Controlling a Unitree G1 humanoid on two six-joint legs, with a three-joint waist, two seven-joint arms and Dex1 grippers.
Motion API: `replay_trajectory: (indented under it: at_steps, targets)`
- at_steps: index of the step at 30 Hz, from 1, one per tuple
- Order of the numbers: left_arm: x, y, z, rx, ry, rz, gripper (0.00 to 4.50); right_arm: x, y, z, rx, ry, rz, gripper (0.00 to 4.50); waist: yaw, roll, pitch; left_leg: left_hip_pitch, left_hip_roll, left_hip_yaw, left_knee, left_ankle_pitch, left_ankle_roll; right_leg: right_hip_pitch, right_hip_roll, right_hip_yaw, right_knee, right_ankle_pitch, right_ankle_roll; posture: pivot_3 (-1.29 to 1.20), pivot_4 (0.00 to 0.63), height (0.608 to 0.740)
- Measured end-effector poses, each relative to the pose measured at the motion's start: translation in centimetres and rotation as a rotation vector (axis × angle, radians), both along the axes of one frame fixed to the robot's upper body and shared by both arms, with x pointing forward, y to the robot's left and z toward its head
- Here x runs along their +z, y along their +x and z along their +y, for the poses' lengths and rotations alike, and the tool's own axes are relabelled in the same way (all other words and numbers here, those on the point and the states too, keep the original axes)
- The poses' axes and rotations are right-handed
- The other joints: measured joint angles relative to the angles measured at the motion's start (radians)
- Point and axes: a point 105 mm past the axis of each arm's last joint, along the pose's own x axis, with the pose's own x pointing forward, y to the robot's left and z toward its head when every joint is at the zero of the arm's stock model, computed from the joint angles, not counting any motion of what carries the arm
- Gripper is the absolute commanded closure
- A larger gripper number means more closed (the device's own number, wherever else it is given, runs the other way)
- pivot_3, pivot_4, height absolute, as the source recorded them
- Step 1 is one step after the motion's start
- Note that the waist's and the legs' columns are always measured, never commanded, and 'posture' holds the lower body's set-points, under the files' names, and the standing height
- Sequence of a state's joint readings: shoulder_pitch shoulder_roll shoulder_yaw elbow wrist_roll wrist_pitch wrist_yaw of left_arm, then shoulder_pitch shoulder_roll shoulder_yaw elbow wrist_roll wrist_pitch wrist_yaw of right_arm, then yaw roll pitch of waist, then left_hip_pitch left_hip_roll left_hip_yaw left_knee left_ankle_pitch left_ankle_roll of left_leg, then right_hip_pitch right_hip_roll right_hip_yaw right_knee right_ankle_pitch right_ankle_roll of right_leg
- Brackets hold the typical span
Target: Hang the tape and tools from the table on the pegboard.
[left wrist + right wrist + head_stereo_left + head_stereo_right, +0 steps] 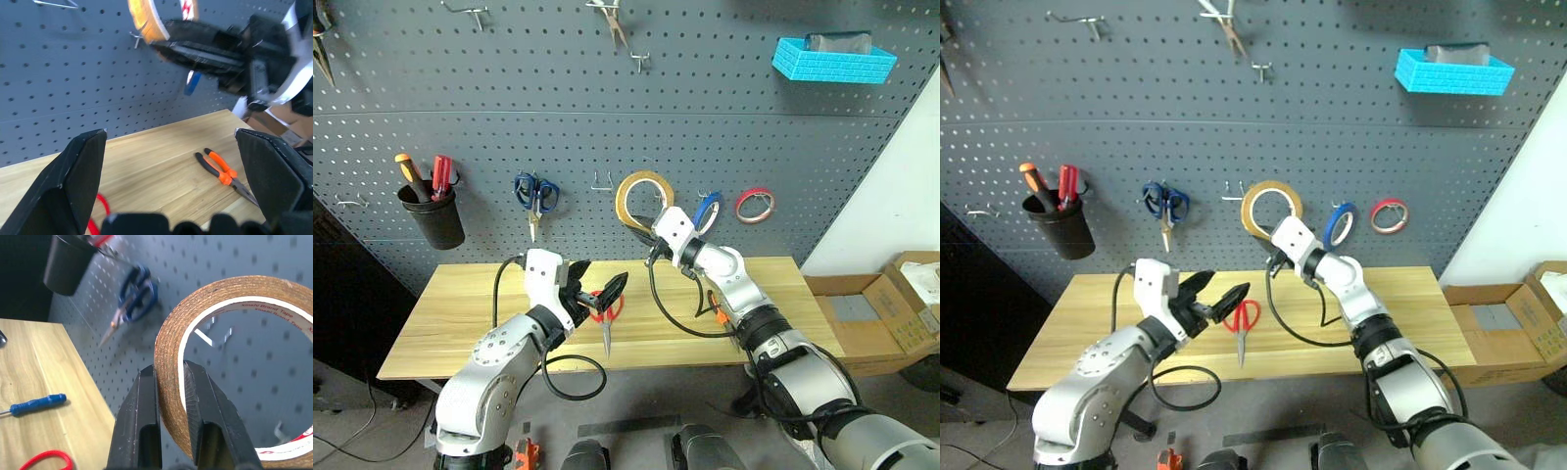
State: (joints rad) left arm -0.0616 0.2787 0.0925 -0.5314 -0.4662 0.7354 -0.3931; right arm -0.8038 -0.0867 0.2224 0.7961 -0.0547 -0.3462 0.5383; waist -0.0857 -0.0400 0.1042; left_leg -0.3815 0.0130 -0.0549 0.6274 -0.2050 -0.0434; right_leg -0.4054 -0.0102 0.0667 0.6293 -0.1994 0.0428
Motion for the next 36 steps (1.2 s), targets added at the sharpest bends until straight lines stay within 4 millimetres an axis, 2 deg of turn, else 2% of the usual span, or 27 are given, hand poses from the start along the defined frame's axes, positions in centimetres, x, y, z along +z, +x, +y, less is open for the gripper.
replay_trajectory:
  at_steps: [4,12,20,25,28,31,34,36]
  targets:
    - [0.4,0.6,-0.1,-0.014,0.005,-0.01,0.0,-0.8,0.9,-0.4,-0.049,0.005,0.066,4.4,-0.001,0.0,0.0,0.0,0.0,0.0,0.0,0.0,0.0,0.0,0.0,0.0,0.0,0.0,0.0,0.01,0.033,0.74]
    - [1.5,2.1,-0.1,-0.02,0.006,-0.047,0.0,-0.9,2.2,-1.5,-0.11,0.055,0.14,4.4,-0.004,0.001,0.0,0.0,0.0,0.0,0.0,0.0,0.0,0.0,0.001,0.001,0.0,0.0,0.0,-0.01,0.046,0.74]
    - [1.3,2.1,-0.5,-0.035,0.01,-0.041,0.0,-0.9,2.2,-1.7,-0.109,0.067,0.153,1.79,-0.005,0.004,0.003,0.0,0.0,0.0,0.0,0.0,0.0,0.0,0.001,0.002,0.0,0.0,0.0,-0.02,0.062,0.74]
    - [1.0,2.1,-0.7,-0.044,0.01,-0.032,0.0,-2.0,0.7,-1.7,-0.067,0.066,0.158,0.11,-0.004,0.005,0.004,0.0,0.0,0.0,0.0,0.0,0.0,-0.001,0.001,0.002,0.0,0.0,0.0,-0.04,0.086,0.74]
    - [0.9,2.0,-1.0,-0.053,0.011,-0.028,0.0,-4.1,-1.2,-2.1,-0.038,0.041,0.199,0.04,-0.004,0.008,0.006,0.0,0.0,0.001,-0.001,0.0,0.0,-0.001,0.001,0.002,0.0,-0.001,0.0,-0.05,0.101,0.74]
    - [0.3,1.6,-1.1,-0.059,0.01,-0.007,0.0,-7.1,-3.5,-3.4,-0.045,-0.021,0.296,0.04,-0.004,0.012,0.015,-0.001,0.0,0.001,0.0,0.0,0.0,-0.001,0.001,0.004,0.0,-0.001,0.0,-0.07,0.14,0.74]
    - [-2.1,-0.3,-2.0,-0.118,0.029,0.069,0.0,-10.7,-5.7,-5.5,-0.098,-0.142,0.467,0.04,-0.005,0.016,0.034,0.0,0.001,0.003,0.0,0.0,0.0,-0.002,0.001,0.005,0.0,-0.001,-0.001,-0.09,0.182,0.74]
    - [-3.8,-1.6,-2.8,-0.173,0.058,0.122,0.0,-12.0,-6.1,-6.6,-0.166,-0.171,0.572,0.04,-0.008,0.015,0.054,0.0,0.001,0.003,0.001,0.0,0.0,-0.004,0.001,0.005,0.001,-0.001,-0.001,-0.11,0.203,0.74]
